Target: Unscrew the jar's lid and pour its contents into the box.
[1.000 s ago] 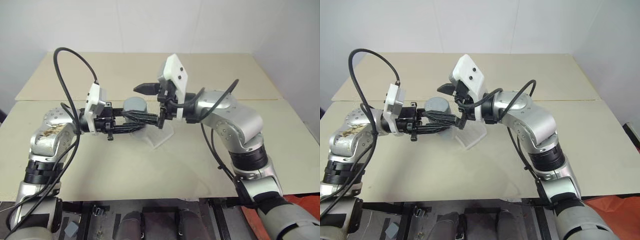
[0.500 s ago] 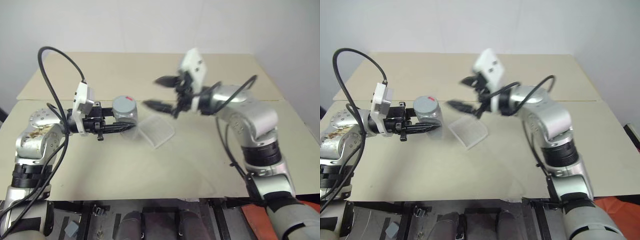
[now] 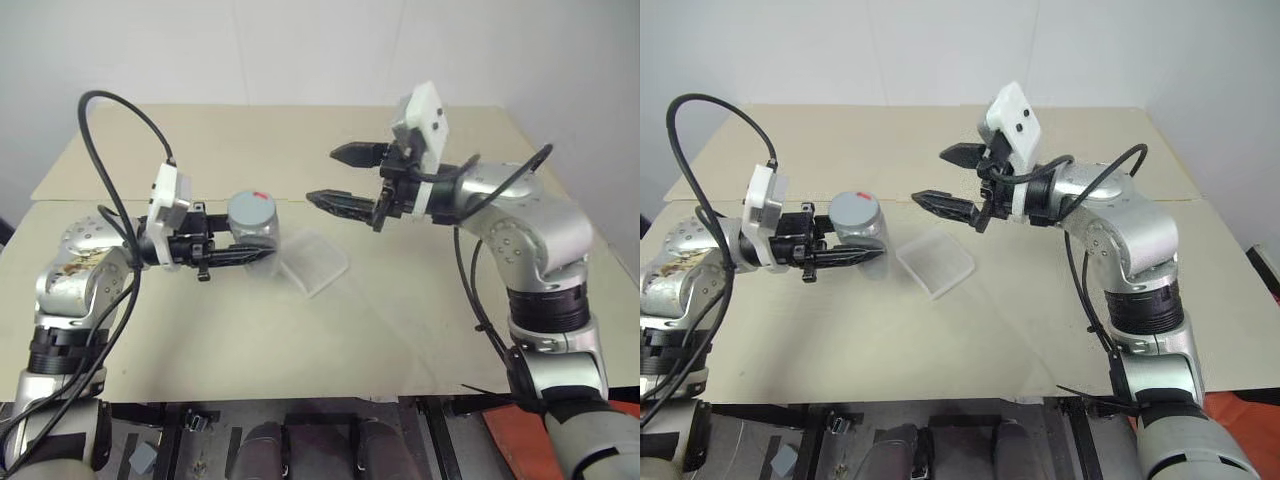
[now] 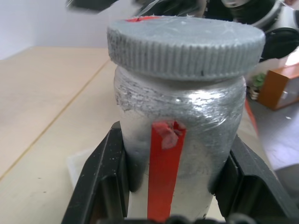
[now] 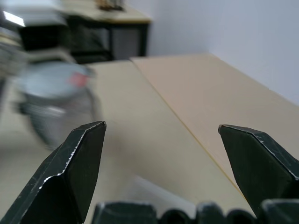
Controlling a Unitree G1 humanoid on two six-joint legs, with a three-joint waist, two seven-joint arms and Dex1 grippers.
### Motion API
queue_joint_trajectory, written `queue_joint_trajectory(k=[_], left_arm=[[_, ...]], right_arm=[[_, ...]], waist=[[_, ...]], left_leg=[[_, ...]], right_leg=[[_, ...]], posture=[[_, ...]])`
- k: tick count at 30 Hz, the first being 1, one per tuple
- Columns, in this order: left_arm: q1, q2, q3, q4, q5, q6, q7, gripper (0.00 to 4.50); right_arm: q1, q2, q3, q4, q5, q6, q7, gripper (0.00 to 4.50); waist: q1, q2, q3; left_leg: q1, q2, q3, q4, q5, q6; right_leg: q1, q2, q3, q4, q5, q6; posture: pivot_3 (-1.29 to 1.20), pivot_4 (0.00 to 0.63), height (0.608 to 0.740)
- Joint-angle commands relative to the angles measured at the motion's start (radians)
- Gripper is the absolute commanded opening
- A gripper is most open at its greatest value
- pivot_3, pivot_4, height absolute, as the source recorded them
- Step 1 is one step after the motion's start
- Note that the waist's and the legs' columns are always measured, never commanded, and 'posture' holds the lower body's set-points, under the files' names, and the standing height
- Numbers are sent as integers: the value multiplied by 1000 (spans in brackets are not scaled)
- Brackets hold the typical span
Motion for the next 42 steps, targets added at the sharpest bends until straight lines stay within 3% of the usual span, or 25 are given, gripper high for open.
queue_joint_trajectory(k=[1,11,20,42], left_arm=[[-43,-29,-10,14,7,-33,7,1931],[-76,-60,-24,29,10,-46,-7,1931],[-57,-48,-14,0,-1,-38,-12,1931],[-39,-11,1,-15,-15,-29,-12,1931]], right_arm=[[-25,28,2,-67,42,12,-1,4481],[-76,145,108,15,-46,-33,-52,4481],[-95,195,109,83,-72,-51,-43,4481],[-49,92,35,98,-80,-50,-16,4481]], waist=[[0,0,0],[-3,0,0],[-2,0,0],[-2,0,0]], left_leg=[[0,0,0,0,0,0],[0,0,0,0,0,0],[-1,0,0,1,0,0],[-1,0,0,0,0,0]], right_leg=[[0,0,0,0,0,0],[-1,0,0,2,0,0],[0,0,-1,2,0,0],[0,0,-1,2,0,0]], posture=[[0,150,740],[0,150,740],[0,150,740],[0,150,740]])
